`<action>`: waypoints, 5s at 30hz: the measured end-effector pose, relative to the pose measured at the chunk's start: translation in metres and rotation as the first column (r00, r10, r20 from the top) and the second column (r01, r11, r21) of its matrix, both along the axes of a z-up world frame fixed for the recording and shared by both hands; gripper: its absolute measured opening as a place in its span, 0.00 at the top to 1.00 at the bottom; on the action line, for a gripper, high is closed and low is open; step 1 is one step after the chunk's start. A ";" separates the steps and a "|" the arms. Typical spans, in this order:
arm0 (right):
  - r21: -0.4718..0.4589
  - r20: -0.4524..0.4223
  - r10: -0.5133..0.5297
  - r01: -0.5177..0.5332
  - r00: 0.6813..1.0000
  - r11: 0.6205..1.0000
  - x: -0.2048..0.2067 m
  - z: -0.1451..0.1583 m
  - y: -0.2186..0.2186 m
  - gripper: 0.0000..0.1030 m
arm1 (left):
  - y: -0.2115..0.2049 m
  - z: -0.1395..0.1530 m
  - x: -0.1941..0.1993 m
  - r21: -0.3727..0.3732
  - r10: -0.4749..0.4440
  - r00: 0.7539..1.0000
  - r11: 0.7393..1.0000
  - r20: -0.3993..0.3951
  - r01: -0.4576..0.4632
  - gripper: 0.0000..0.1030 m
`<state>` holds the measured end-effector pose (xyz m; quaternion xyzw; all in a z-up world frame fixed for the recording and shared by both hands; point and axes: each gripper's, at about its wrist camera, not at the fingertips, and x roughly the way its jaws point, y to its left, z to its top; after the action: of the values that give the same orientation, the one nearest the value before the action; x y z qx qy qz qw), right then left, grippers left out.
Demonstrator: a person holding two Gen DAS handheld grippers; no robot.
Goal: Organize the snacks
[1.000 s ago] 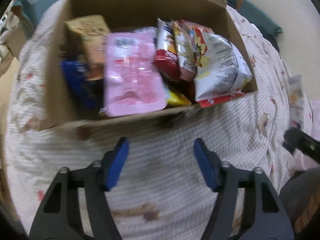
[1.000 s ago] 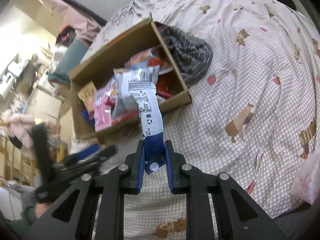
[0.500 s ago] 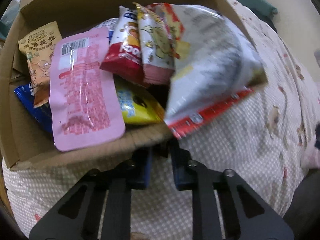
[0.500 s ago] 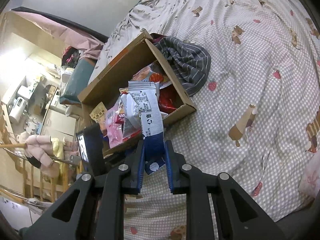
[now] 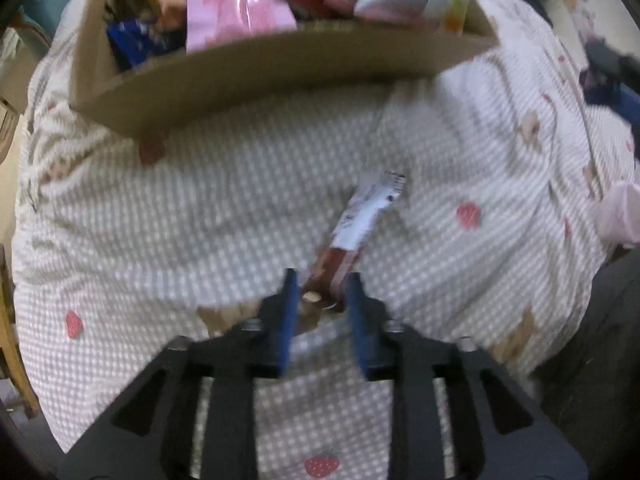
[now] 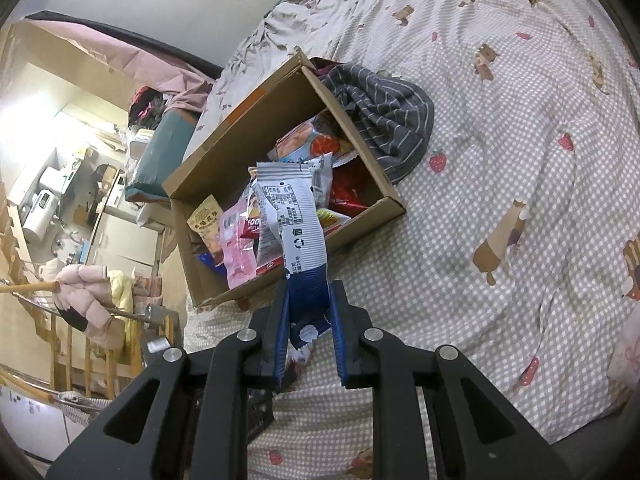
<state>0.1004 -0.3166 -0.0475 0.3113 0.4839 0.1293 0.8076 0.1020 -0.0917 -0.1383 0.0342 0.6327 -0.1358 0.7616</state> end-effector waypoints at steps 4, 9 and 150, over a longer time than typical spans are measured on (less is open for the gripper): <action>-0.017 -0.008 0.013 -0.013 1.000 1.000 0.000 -0.002 0.005 0.81 | -0.020 -0.009 0.002 0.052 -0.055 0.998 0.997 0.010 0.055 0.54; -0.025 -0.015 0.006 -0.006 1.000 1.000 0.002 -0.004 0.004 0.81 | -0.043 -0.013 0.023 0.066 -0.093 0.995 0.994 0.029 0.091 0.54; -0.507 0.316 0.251 -0.061 0.915 0.860 -0.020 0.040 0.097 0.00 | 0.106 0.128 -0.021 -0.080 0.327 0.797 0.939 0.507 -0.335 0.00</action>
<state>0.0803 -0.2193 -0.0076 0.0272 0.3634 0.1259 0.9227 0.0814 0.0141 -0.0104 -0.0369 0.4040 0.0175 0.9138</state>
